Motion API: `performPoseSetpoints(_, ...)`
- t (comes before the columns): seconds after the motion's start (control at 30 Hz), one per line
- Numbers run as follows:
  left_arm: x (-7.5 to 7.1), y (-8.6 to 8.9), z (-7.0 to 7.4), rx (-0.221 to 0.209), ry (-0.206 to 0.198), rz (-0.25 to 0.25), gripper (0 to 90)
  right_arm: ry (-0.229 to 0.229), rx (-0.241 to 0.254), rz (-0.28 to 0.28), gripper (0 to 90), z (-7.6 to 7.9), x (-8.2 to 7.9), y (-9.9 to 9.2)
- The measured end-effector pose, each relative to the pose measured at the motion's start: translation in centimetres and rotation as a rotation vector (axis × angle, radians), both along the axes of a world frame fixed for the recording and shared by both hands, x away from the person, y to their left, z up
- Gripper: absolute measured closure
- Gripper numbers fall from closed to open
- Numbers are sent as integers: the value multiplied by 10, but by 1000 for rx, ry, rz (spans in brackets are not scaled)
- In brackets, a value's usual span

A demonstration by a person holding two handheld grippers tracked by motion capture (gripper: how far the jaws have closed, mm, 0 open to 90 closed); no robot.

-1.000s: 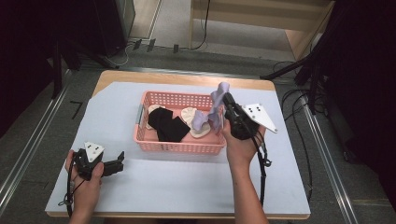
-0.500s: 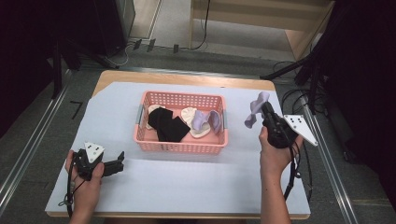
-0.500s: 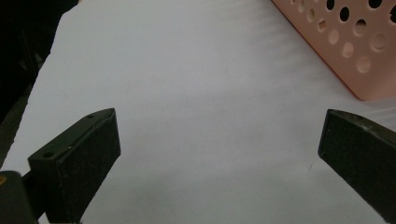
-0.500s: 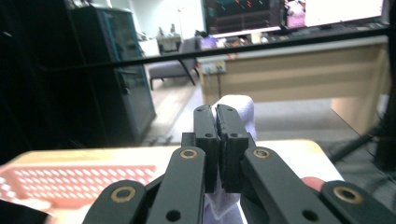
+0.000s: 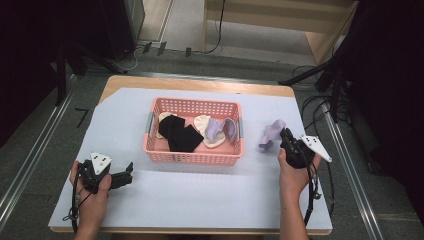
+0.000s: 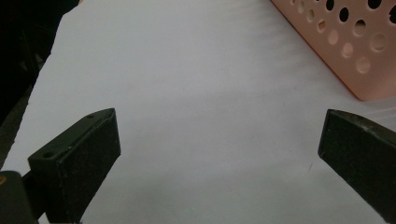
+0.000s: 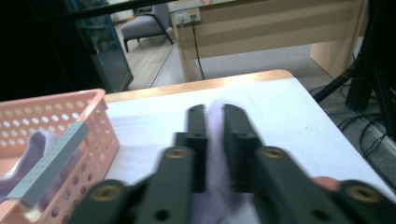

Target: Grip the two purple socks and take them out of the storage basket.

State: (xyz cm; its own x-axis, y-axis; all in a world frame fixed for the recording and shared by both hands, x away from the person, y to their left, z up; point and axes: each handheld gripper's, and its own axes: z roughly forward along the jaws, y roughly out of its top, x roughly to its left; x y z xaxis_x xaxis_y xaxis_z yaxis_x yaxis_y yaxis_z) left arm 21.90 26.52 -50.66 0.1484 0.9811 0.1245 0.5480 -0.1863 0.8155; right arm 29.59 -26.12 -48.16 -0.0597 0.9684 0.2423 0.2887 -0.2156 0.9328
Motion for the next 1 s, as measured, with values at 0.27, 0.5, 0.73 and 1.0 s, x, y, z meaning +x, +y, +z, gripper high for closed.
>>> performPoseSetpoints(0.27, 1, -1, 0, 10, 5, -1, 0, -41, 61, 54, 643, 6, -3, 15)
performPoseSetpoints(0.5, 0, -1, 0, 9, 3, 0, 0, -39, 29, 164, 631, 15, 4, 55)
performPoseSetpoints(0.73, 1, -1, 0, 14, 14, -4, 0, -3, 18, 271, 659, 22, 19, 88)
performPoseSetpoints(1.0, 1, -1, 0, 11, 9, -5, 0, 91, -30, 311, 720, 23, 38, 105)
